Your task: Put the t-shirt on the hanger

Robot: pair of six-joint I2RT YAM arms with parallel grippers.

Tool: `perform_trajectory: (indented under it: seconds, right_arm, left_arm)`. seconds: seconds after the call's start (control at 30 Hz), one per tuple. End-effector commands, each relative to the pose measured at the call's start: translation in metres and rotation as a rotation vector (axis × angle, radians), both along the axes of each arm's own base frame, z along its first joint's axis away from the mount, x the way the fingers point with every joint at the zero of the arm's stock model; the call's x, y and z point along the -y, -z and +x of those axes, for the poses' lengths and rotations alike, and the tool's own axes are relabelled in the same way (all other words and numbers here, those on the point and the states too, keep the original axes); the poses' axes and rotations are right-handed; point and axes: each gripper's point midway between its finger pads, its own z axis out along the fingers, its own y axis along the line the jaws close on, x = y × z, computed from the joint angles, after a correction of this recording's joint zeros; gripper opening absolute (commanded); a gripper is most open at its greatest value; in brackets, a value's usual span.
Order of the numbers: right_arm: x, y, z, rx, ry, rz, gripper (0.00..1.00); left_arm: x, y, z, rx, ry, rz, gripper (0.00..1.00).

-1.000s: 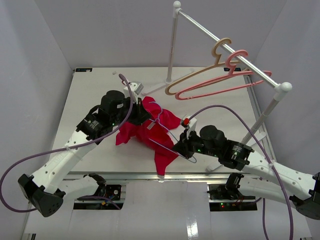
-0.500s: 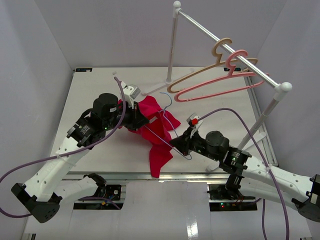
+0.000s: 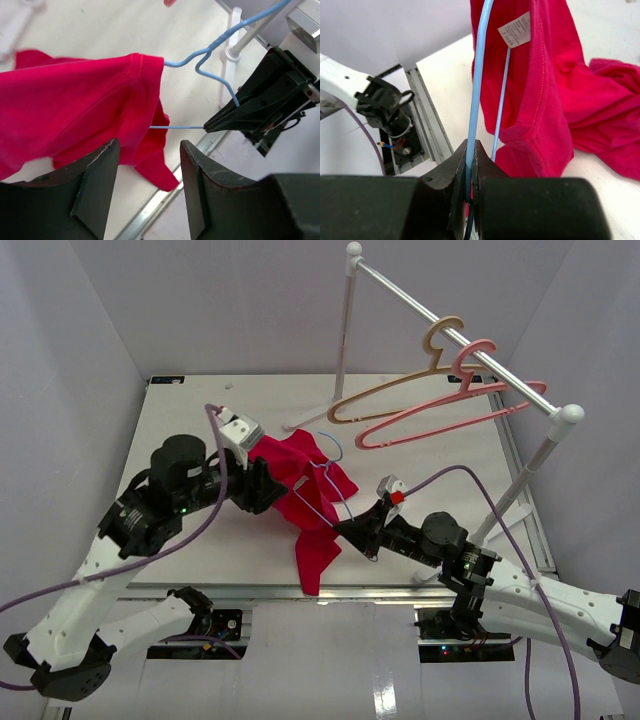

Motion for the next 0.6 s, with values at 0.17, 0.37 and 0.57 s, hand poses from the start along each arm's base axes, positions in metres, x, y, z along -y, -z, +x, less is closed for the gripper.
perform_trajectory:
  seconds: [0.17, 0.37, 0.57]
  right_arm:
    - [0.012, -0.046, -0.034, 0.180, -0.147, 0.184, 0.08]
    - [0.010, -0.034, -0.044, 0.187, -0.205, 0.163, 0.08]
    - [0.011, -0.029, -0.048, 0.191, -0.220, 0.175, 0.08]
  left_arm:
    - [-0.042, -0.063, 0.006, 0.370, -0.022, 0.172, 0.55]
    - [-0.019, -0.065, 0.014, 0.400, 0.124, 0.245, 0.48]
    - [-0.003, -0.059, -0.001, 0.445, 0.341, 0.308, 0.47]
